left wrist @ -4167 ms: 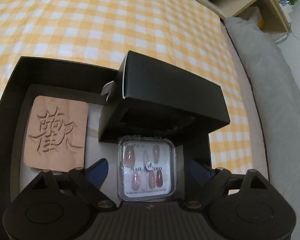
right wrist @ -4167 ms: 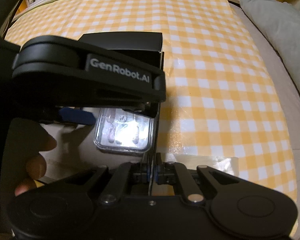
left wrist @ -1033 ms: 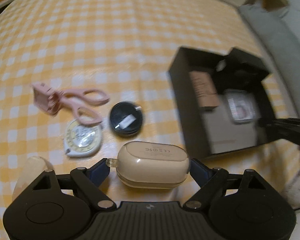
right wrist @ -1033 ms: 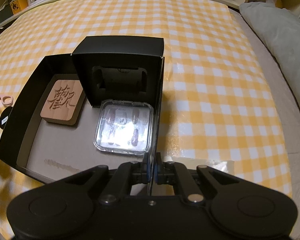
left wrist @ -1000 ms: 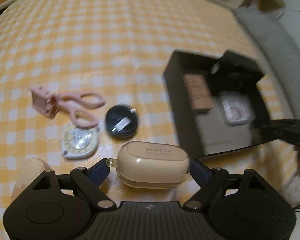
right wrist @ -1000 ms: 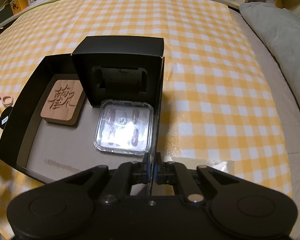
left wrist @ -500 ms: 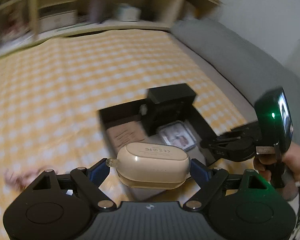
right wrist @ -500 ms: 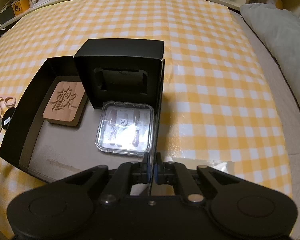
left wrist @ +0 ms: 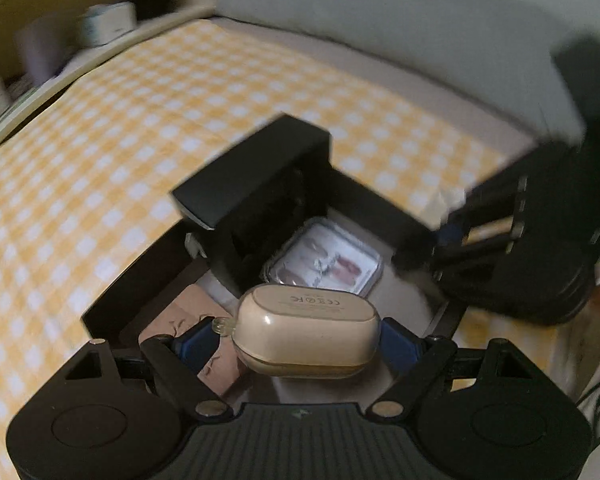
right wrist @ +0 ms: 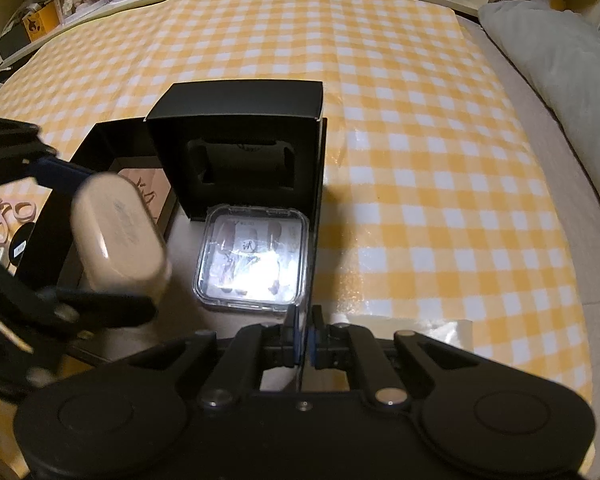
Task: Organize rigid objects
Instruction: 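Carry the earbud case over the tray and lower it beside the wooden tag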
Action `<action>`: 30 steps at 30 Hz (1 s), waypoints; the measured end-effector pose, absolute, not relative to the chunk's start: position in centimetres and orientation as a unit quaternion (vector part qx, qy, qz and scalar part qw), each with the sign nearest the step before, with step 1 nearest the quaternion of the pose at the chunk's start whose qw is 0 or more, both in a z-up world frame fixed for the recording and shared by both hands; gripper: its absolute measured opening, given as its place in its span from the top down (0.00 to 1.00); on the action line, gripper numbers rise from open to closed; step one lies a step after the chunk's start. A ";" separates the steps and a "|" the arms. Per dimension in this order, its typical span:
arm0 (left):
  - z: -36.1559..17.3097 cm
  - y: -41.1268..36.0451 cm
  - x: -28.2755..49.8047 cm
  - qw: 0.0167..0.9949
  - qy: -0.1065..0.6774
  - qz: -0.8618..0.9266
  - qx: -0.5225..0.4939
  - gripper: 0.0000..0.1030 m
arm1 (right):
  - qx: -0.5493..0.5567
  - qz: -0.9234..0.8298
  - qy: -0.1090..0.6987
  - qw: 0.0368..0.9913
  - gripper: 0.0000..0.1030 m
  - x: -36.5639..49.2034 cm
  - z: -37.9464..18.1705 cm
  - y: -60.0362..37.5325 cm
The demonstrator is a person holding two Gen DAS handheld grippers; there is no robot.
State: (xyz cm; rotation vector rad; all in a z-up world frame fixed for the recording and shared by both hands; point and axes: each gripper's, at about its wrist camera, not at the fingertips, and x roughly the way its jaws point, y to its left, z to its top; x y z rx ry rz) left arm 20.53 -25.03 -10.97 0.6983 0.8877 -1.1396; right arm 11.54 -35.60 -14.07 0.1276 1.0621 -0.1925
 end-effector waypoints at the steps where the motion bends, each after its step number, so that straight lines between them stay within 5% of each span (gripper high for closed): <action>1: -11.4 -25.4 20.3 0.683 0.387 -0.519 0.337 0.16 | 0.061 -0.092 0.505 0.856 0.95 11.5 -14.0 -35.6; 7: -12.6 -26.7 19.8 0.625 0.342 -0.569 0.411 0.16 | 0.062 -0.092 0.506 0.855 0.95 11.6 -14.1 -35.6; 14: -13.5 -28.3 21.7 0.571 0.380 -0.594 0.420 0.16 | 0.066 -0.092 0.504 0.856 0.94 11.4 -14.0 -35.6; 30: -13.6 -28.4 22.6 0.582 0.369 -0.566 0.452 0.15 | 0.073 -0.091 0.503 0.856 0.94 11.5 -14.1 -35.7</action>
